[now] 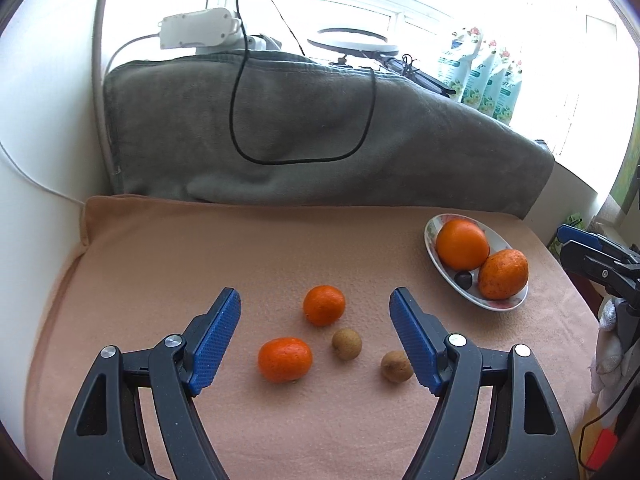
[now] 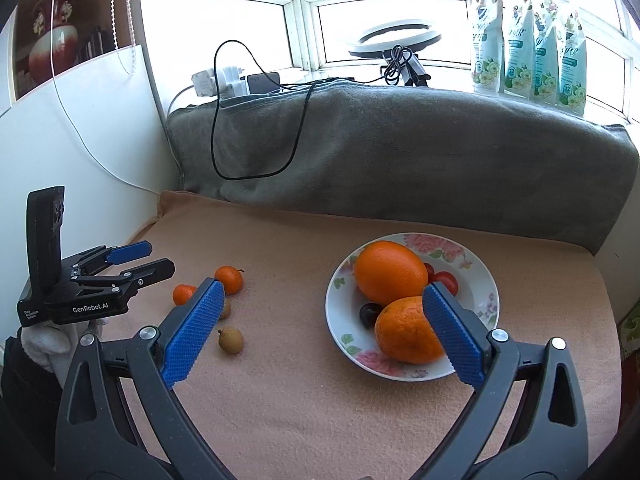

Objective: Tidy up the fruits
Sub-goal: 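Withdraw both grippers from the plate, then move the right gripper to a brown longan while the left gripper approaches a tangerine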

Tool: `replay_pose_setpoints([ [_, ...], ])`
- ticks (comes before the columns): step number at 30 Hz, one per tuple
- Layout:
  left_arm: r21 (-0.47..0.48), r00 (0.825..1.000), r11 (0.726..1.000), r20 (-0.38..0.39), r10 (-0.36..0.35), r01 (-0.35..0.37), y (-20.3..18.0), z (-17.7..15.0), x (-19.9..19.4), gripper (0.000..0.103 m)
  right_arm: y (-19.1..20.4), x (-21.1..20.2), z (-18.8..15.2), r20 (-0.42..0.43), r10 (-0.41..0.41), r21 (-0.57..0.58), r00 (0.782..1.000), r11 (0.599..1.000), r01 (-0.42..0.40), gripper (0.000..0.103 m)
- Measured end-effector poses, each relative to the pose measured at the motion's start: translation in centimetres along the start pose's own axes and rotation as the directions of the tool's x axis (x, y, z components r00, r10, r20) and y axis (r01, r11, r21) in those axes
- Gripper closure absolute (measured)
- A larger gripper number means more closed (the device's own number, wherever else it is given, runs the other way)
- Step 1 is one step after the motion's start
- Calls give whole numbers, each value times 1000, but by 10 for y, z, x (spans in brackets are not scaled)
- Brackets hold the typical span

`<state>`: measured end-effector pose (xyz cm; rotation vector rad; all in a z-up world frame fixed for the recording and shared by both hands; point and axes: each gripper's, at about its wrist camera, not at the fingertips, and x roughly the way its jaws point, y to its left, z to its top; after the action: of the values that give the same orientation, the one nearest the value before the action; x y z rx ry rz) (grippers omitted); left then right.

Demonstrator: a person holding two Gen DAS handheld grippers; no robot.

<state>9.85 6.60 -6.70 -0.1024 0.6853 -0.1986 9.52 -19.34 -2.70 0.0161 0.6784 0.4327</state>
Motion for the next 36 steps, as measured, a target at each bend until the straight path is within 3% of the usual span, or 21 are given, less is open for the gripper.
replay_pose_setpoints([
  [8,-71,999,997,-21,39,-40,40,-14,-5,26,20,19,-4,-49,48,-26,998,998,-50,2],
  [16,-110,998,994,-59,12,-19,53,-31,0,26,42,43,-14,-108,89,-59,990,994,-96,2],
  [24,-119,994,992,-96,-52,40,41,-38,13,27,59,68,-29,-188,119,-87,975,987,-138,17],
  [26,-121,992,991,-105,-67,54,37,-39,17,32,63,75,-33,-210,130,-93,969,984,-152,21],
  [36,-144,985,987,-144,-92,71,30,-40,38,36,77,98,-48,-286,148,-118,947,975,-188,37],
])
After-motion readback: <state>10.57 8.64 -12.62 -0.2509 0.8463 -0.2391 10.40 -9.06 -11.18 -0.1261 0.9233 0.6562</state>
